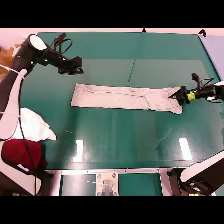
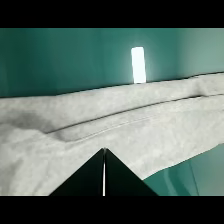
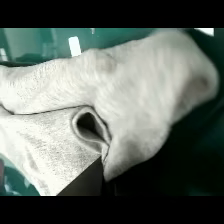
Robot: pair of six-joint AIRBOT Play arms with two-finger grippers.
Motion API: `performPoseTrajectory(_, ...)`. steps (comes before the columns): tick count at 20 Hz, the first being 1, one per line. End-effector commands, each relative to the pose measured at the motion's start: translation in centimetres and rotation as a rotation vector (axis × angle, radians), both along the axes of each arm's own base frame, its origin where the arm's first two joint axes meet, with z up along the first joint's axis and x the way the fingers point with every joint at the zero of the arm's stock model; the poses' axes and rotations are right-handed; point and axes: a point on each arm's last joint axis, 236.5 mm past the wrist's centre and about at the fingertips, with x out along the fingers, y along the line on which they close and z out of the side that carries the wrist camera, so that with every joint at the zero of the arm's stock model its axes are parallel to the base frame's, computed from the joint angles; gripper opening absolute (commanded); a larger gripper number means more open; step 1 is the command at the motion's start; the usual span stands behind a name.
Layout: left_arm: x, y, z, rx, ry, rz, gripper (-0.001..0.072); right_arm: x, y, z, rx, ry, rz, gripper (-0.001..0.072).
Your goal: Fold the shirts.
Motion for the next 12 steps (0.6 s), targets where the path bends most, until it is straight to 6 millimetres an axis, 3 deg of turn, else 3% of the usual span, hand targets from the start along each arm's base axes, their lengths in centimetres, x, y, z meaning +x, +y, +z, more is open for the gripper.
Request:
performPoseTrajectory(1, 0.5, -3.6, 0.1, -0.028, -0.066, -0.040, 0.0023, 0.9, 0.8, 1.1, 0.011, -0.032, 0.040, 0.0010)
performPoseTrajectory(4, -1.1, -10.7, -3.1, -0.034, -0.055, -0.130, 0.0023, 2.4, 0.3, 5.4, -0.001, -0.070, 0.050, 0.0009)
performPoseTrajectory(8, -3.7, -22.6, -7.7, -0.126, -0.104, -0.207, 0.0023, 2.6, 1.6, 14.0, -0.034, -0.137, 0.102, 0.0009)
performPoseTrajectory(10, -4.4, -26.2, -9.6, -0.160, -0.125, -0.181, 0.0023, 2.2, 3.0, 18.2, -0.064, -0.186, 0.124, 0.0010)
performPoseTrajectory(12, -5.1, -28.3, -11.4, -0.190, -0.110, -0.163, 0.0023, 1.6, 4.8, 21.6, -0.091, -0.238, 0.144, 0.0010)
